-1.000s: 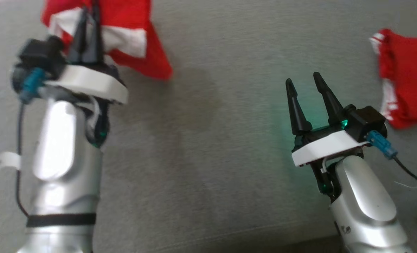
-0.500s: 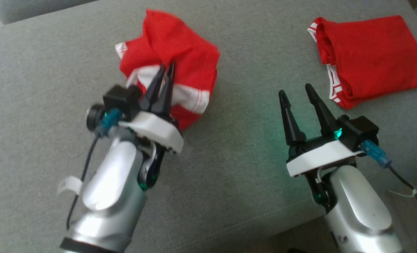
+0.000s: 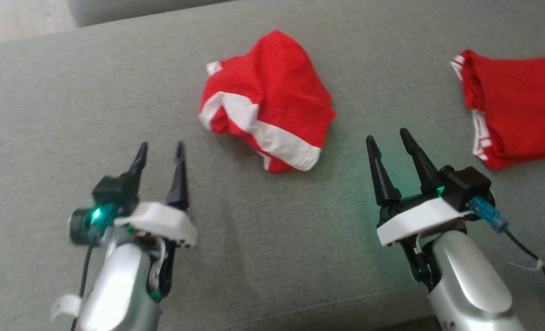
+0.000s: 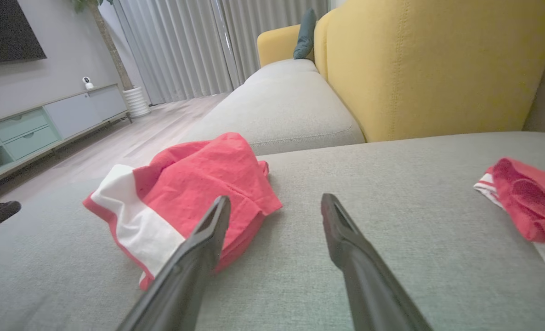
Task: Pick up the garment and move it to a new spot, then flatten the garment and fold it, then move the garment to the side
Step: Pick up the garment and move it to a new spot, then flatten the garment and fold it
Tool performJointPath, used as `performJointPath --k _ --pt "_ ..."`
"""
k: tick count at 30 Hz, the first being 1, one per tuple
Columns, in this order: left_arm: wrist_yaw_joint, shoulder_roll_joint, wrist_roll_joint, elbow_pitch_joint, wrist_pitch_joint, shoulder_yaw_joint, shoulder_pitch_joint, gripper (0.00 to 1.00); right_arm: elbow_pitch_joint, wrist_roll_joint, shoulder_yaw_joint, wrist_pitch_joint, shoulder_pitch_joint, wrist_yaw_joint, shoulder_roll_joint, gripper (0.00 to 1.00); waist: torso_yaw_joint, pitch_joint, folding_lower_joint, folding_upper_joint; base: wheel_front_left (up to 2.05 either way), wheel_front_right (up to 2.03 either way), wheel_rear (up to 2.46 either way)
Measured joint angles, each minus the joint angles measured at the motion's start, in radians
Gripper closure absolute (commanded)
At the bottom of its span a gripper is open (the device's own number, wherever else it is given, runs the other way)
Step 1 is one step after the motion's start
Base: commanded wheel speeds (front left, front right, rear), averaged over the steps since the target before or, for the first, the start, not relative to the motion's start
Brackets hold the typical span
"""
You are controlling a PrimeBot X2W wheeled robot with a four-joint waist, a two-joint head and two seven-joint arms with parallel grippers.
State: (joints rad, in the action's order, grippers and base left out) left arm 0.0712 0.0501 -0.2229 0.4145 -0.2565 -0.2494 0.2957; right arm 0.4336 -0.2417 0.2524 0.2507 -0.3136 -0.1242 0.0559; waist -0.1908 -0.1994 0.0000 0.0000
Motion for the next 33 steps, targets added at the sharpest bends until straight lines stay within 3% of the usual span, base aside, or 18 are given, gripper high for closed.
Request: performJointPath --k 9,17,24,33 --pt "0.017 -0.001 0.065 -0.089 0.000 0.133 -0.176 0.00 0.031 0.005 -0.019 0.000 0.038 0.000 0.000 0.00 0.086 0.064 0.0000 0.0000 0.00 0.00 0.00" --pt "0.044 -0.003 0.094 -0.156 0.000 0.194 -0.318 0.00 0.061 -0.003 -0.036 0.000 0.105 0.000 0.000 0.00 0.110 0.144 0.0000 0.0000 0.00 0.00 0.00" --pt "0.043 -0.003 0.104 -0.163 0.000 0.196 -0.359 0.00 0.070 -0.003 -0.059 0.000 0.146 0.000 -0.001 0.00 0.121 0.169 0.0000 0.0000 0.00 0.00 0.00" --pt "0.045 -0.003 0.086 -0.171 0.000 0.148 -0.351 0.00 0.077 -0.003 -0.043 0.000 0.138 0.000 -0.001 0.00 0.163 0.126 0.0000 0.0000 0.00 0.00 0.00"
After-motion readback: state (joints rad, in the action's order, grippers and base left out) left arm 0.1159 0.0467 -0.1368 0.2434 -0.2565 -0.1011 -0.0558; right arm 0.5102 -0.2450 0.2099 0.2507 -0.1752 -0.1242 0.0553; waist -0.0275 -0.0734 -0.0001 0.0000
